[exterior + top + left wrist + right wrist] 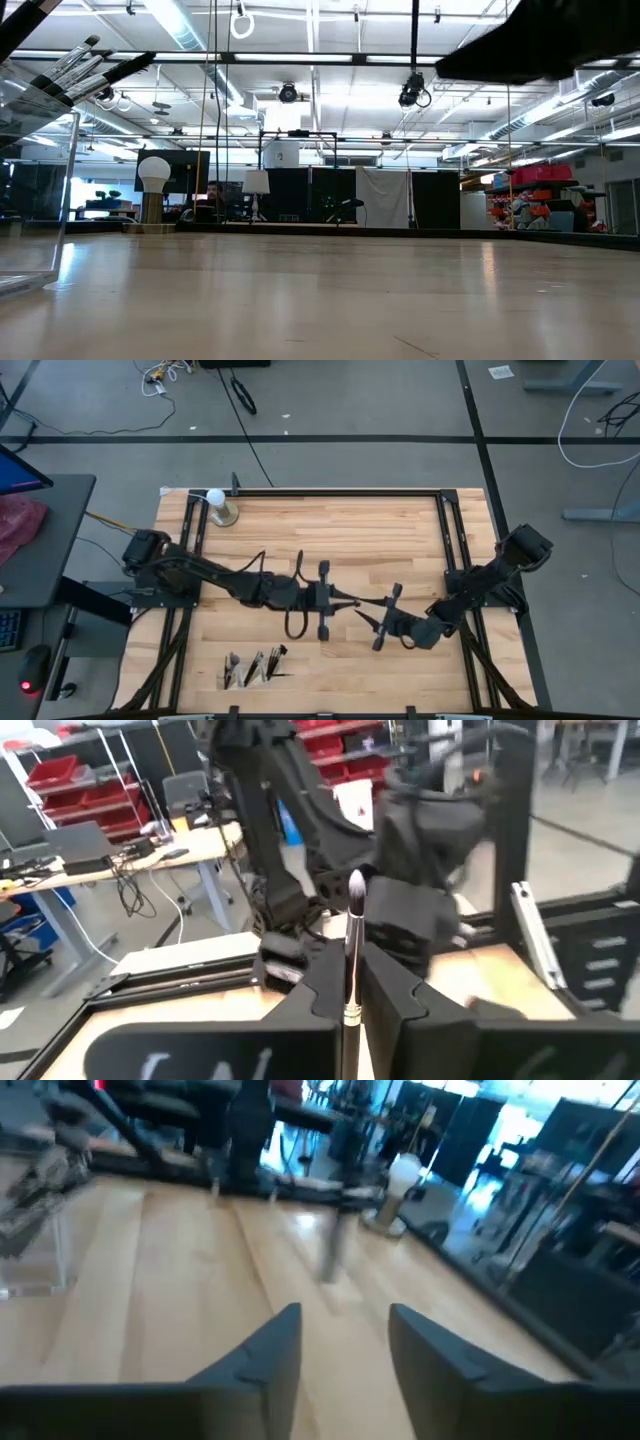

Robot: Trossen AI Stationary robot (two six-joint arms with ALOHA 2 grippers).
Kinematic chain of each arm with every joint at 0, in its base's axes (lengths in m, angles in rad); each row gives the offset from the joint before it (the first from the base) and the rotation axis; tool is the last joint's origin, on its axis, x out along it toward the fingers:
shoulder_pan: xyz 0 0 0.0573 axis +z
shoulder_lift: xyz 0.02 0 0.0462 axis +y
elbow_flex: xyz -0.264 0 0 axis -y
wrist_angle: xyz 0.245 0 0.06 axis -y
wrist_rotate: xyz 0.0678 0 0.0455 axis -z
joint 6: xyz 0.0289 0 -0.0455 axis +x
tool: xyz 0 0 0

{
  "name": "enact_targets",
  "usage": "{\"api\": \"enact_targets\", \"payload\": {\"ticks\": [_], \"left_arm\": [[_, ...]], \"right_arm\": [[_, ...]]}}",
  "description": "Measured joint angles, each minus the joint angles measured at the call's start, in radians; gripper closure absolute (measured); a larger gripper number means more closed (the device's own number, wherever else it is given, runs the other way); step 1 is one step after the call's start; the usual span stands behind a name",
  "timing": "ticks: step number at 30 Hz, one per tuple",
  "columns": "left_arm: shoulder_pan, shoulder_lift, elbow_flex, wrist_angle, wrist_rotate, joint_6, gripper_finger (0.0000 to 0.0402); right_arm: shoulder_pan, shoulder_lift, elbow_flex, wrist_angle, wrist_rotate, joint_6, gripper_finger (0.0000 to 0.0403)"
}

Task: Put items in baskets/containers
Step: Put the black eyeshadow brush into the transparent organizer

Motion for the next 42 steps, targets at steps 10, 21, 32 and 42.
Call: {"api": "enact_targets", "payload": {"ticks": [10, 21, 32, 42], "left_arm": [[-0.268, -0.004, 0.264, -0.476, -0.426, -0.097, 0.0388], [-0.535, -0.003, 0.294, -1.010, -0.721, -0.919, 0.0387], [-0.769, -0.003, 0.294, -1.368, -0.659, -1.514, 0.0386], [-0.873, 0.004, 0.294, -1.660, -0.616, -1.810, 0.0388]], "right_arm": [[0.052, -0.034, 0.000, -0.041, 0.101, -0.007, 0.0208], [0.051, -0.034, 0.000, -0.071, 0.101, 0.020, 0.0234], [0.032, -0.034, 0.000, -0.046, 0.099, 0.027, 0.0241], [-0.012, -0.033, 0.000, -0.032, 0.014, 0.027, 0.0241]]}}
